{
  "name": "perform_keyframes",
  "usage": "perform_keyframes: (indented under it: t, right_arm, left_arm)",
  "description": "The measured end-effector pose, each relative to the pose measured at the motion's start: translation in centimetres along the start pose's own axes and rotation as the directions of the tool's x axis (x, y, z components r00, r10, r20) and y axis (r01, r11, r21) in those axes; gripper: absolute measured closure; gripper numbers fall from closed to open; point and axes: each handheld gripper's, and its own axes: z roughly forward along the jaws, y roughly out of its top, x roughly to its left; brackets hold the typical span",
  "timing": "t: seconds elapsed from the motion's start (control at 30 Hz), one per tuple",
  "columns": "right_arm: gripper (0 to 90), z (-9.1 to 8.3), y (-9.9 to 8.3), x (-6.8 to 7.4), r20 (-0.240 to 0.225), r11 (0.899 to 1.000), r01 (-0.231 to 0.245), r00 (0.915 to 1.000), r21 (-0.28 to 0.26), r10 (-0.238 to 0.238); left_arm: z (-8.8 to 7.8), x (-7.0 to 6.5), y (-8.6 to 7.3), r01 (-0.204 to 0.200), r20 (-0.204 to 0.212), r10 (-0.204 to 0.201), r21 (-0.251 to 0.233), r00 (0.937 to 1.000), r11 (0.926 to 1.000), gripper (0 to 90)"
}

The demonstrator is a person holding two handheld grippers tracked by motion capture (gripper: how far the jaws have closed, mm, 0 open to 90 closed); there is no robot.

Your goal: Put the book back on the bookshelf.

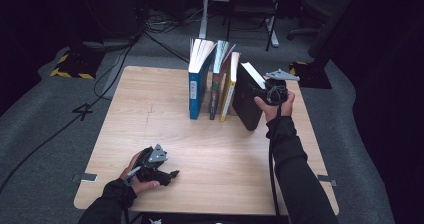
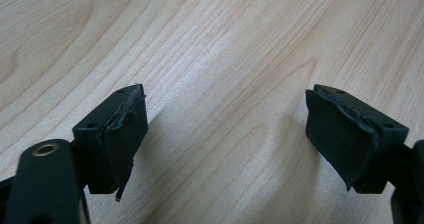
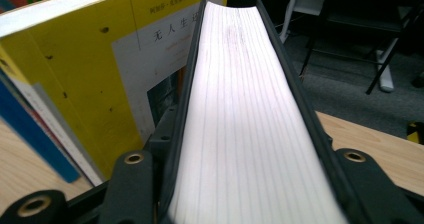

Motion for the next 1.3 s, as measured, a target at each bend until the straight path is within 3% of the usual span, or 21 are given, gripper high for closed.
perform_keyframes:
  t: [0.13, 0.33, 0.53, 0.63, 0.83, 1.07, 1.3]
  right_arm:
    - [46.0, -0.2, 0.2, -0.2, -0.028, 1.0, -0.018, 0.9994, 0.013, 0.019]
    - [45.4, -0.2, 0.3, -0.3, -0.034, 0.999, -0.024, 0.9991, 0.026, 0.024]
    - [45.4, 0.2, 0.5, -0.5, -0.051, 0.997, -0.029, 0.9982, 0.076, 0.033]
    - [51.0, -0.1, 0.7, -0.5, -0.036, 0.998, -0.014, 0.9992, 0.067, 0.016]
    - [52.5, -0.1, 1.2, -0.4, -0.014, 0.998, -0.006, 0.9999, 0.061, 0.007]
    - [52.8, 0.2, 3.3, 0.1, 0.063, 0.998, -0.056, 0.9965, 0.014, 0.055]
    - [52.8, 1.4, 4.7, 1.0, 0.138, 0.999, -0.047, 0.9894, 0.005, 0.046]
  left_arm:
    - [0.0, 0.0, 0.0, 0.0, 0.0, 0.0, 0.0, 1.0, 1.0, 17.3]
    - [0.0, 0.0, 0.0, 0.0, 0.0, 0.0, 0.0, 1.0, 1.0, 17.4]
    - [0.0, 0.0, 0.0, 0.0, 0.0, 0.0, 0.0, 1.0, 1.0, 17.4]
    - [0.0, 0.0, 0.0, 0.0, 0.001, 0.0, 0.0, 1.0, 1.0, 17.4]
    - [0.0, 0.0, 0.0, -0.001, 0.003, 0.001, 0.0, 1.0, 1.0, 17.3]
    - [0.0, -0.1, 0.0, -0.008, 0.008, 0.008, 0.001, 0.9999, 1.0, 17.6]
    - [-0.1, -0.2, -0.1, -0.016, 0.017, 0.016, -0.001, 0.9997, 0.9999, 17.6]
